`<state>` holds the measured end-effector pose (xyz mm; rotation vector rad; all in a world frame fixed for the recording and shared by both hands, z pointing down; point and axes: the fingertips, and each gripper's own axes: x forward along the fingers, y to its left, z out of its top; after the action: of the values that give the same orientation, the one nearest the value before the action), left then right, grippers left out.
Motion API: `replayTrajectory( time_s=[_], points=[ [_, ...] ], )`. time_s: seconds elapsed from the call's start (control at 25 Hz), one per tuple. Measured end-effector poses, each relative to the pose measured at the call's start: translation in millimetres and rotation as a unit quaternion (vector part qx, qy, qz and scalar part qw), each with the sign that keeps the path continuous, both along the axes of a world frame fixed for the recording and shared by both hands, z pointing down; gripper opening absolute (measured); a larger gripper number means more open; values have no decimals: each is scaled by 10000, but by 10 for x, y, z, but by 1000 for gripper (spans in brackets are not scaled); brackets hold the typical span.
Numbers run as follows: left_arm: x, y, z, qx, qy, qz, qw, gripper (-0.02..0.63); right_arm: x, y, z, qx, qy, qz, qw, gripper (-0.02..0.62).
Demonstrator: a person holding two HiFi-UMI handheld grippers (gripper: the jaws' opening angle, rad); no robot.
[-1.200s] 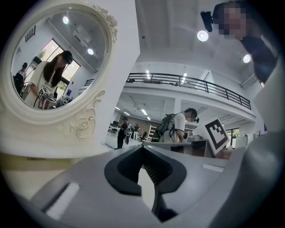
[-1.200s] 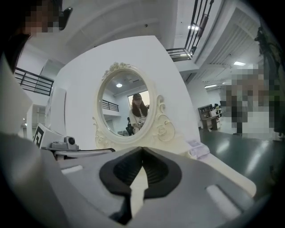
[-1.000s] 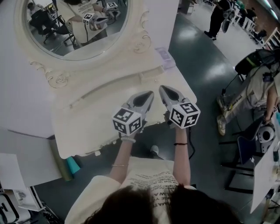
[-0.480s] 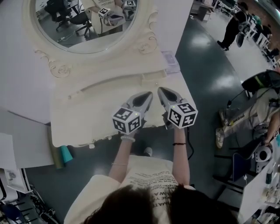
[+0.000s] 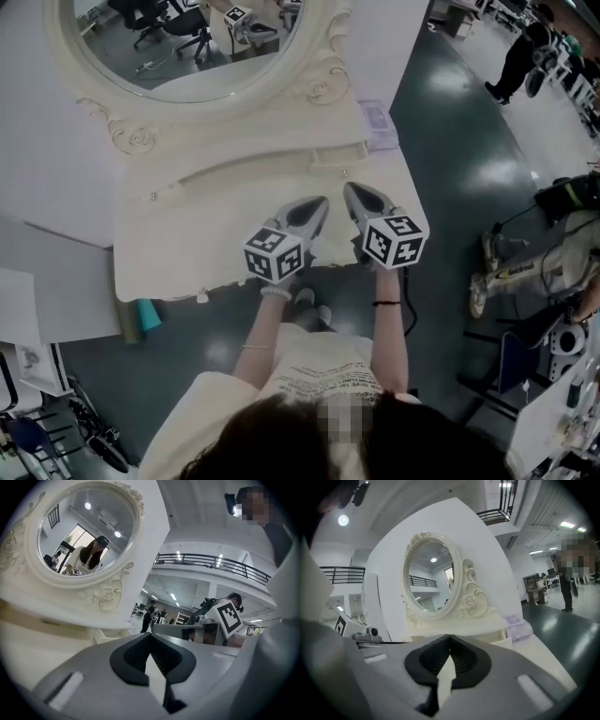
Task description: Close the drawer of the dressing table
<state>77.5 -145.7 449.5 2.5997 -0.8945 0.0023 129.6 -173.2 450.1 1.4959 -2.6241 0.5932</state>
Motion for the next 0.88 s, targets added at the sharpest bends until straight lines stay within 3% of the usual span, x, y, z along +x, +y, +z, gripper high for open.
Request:
replayTrajectory(
  time_s=[0.44,0.88],
  points=[
    [120,-308,170,-273,-63,199,9994,-2,117,-309,229,-329,-88,178,9993,3],
    [172,-514,470,-658,-64,390,9971,-2,190,-533,594,-951,-140,417,9945,3]
  ],
)
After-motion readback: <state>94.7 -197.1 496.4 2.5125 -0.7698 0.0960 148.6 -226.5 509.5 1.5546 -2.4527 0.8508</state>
